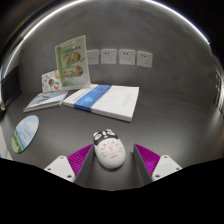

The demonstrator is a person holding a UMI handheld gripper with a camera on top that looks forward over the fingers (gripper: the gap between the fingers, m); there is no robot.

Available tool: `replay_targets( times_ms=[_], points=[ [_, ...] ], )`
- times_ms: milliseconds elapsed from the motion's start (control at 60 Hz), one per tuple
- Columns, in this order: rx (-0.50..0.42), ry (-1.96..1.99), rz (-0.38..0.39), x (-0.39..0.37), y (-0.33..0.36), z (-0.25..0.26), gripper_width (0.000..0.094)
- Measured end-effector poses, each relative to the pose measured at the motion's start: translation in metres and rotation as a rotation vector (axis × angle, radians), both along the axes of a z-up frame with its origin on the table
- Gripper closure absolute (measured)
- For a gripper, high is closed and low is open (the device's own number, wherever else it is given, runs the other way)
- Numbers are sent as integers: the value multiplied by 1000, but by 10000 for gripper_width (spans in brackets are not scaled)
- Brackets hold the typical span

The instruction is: Arrange mouse

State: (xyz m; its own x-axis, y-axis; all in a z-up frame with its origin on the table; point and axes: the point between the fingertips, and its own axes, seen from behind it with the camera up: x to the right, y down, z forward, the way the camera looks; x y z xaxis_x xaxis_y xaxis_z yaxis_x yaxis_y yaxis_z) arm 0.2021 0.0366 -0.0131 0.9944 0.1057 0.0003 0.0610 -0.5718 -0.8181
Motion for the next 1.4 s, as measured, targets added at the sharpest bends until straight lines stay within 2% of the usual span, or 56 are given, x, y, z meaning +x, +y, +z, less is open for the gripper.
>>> replay_targets(
  times_ms=[133,200,317,433,500,583,633,750,867,967,1083,1317,1400],
  points=[
    [9,31,-35,15,27,0,134],
    [8,37,-64,21,32,0,376],
    [7,51,-99,23,32,0,407],
    [11,60,-121,25,31,2,508],
    [5,57,-177,33,25,7,526],
    [71,25,-214,29,16,37,539],
    [122,31,-224,10,10,65,539],
    [233,39,-174,-78,-7,135,540],
    [283,59,-118,-192,-16,154,542],
    [226,67,-80,-277,-19,121,543],
    [113,55,-38,-340,-23,64,541],
    [-26,48,-91,-369,-38,6,532],
    [-14,12,-83,-370,-37,5,516]
  ],
)
